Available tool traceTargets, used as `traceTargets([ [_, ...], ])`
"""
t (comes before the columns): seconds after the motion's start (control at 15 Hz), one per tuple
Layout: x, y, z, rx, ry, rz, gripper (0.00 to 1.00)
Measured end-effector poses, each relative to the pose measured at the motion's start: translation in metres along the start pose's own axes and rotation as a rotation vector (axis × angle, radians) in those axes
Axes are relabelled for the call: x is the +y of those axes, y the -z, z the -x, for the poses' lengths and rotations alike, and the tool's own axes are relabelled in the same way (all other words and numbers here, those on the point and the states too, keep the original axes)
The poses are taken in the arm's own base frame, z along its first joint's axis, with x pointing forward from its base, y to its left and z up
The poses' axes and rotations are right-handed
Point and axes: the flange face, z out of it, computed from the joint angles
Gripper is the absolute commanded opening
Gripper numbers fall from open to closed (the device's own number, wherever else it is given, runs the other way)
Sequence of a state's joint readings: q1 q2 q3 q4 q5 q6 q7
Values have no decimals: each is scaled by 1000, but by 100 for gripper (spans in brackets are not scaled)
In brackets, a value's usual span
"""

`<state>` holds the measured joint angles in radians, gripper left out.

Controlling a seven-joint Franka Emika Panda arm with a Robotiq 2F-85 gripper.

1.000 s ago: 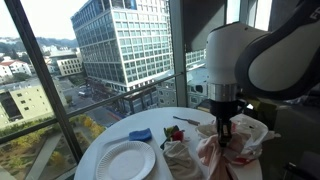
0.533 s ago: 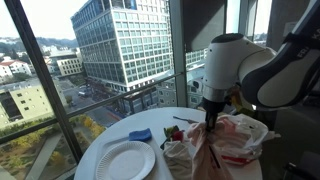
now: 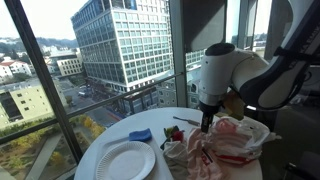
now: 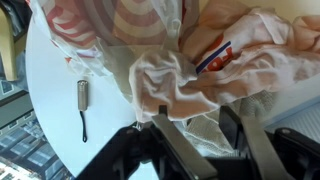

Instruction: Put the towel on the table

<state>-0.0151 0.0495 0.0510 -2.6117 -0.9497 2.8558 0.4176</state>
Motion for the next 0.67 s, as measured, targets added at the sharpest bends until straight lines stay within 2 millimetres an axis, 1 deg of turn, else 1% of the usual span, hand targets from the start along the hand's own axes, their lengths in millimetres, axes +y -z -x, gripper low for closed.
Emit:
traceTargets([
  [0.07,0,-3,0,-8,-17,-1,96],
  [0.13,1,-6,0,-19,-37,2,99],
  [0.27,7,-9,2,-39,-80,16,100],
  [0.53,30,-18,14,-105,-200,40,100],
  [0.67,34,-25,19,-136,-258,24,100],
])
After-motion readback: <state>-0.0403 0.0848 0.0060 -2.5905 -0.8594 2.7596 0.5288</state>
